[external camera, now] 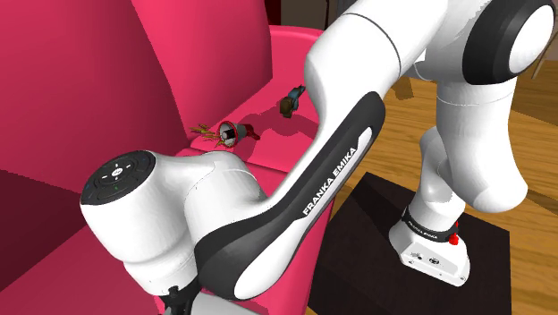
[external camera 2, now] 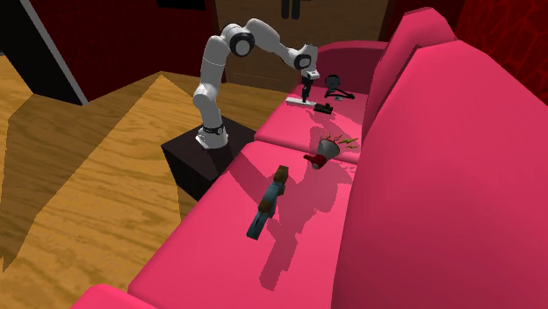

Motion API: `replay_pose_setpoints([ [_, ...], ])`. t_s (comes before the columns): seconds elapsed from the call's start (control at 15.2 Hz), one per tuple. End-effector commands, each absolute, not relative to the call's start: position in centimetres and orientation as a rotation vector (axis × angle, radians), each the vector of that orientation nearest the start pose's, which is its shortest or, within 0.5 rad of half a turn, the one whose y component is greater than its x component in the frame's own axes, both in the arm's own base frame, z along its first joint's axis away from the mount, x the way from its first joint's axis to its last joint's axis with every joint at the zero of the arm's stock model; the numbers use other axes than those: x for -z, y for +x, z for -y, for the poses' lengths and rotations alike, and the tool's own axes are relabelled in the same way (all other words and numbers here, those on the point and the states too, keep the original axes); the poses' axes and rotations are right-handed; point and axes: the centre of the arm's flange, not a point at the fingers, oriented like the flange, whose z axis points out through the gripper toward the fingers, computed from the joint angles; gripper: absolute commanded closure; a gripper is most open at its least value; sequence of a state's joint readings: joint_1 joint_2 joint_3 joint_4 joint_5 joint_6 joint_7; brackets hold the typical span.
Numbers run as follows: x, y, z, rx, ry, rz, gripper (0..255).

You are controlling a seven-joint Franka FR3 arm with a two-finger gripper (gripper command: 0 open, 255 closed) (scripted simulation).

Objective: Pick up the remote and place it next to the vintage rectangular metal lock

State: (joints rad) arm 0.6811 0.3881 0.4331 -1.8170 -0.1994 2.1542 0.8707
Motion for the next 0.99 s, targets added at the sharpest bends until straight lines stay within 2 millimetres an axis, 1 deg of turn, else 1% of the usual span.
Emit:
replay_pose_setpoints([
  [0.0,-34.2,30.6,-55.9,0.0,-3.11,0.513,0],
  [0.2,-34.2,30.6,-55.9,0.0,-3.11,0.513,0],
  [0.4,-38.2,30.6,-55.9,0.0,-3.11,0.513,0],
  [0.46,-39.2,30.6,-55.9,0.0,-3.11,0.513,0],
  [0.92,-39.2,30.6,-55.9,0.0,-3.11,0.513,0],
])
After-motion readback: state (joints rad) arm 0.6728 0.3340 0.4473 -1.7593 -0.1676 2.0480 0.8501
